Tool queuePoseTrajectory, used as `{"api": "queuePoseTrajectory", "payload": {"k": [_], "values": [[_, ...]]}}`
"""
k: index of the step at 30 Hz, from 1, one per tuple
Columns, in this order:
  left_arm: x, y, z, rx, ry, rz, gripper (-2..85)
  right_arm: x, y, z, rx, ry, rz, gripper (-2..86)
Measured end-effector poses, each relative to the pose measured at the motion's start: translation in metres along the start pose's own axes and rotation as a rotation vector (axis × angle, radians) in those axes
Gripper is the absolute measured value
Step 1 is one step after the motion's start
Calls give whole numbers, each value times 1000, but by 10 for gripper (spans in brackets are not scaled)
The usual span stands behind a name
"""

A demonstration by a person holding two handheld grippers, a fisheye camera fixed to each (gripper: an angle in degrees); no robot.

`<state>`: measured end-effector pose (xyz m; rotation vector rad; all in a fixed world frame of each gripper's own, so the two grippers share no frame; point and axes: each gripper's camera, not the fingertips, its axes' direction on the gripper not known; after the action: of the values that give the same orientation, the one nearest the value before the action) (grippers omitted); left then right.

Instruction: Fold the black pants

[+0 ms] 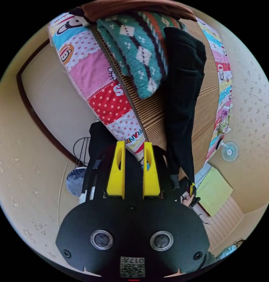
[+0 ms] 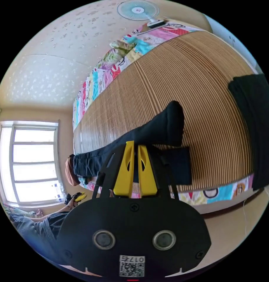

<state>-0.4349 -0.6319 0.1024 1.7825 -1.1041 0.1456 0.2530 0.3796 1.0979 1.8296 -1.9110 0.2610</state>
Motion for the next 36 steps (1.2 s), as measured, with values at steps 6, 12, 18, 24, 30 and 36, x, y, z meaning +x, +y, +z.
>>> {"api": "queuePoseTrajectory", "payload": {"k": [6, 12, 18, 24, 30, 36], "values": [[19, -28, -6, 53, 63, 144, 118, 121, 89, 19, -60, 11, 452, 45], [30, -79, -37, 201, 92, 226, 172, 122, 193, 18, 208, -268, 644, 36], [23, -150, -37, 255, 205, 215, 177, 48, 233, 56, 111, -369, 564, 13], [-3, -183, -5, 236, 444, 128, 60, 21, 290, 70, 127, -477, 659, 4], [47, -149, -17, 148, 645, 539, 47, 45, 322, 33, 186, -509, 711, 3], [207, -13, 32, -84, 592, 1064, 51, 81, 340, 14, 237, -569, 750, 3]]}}
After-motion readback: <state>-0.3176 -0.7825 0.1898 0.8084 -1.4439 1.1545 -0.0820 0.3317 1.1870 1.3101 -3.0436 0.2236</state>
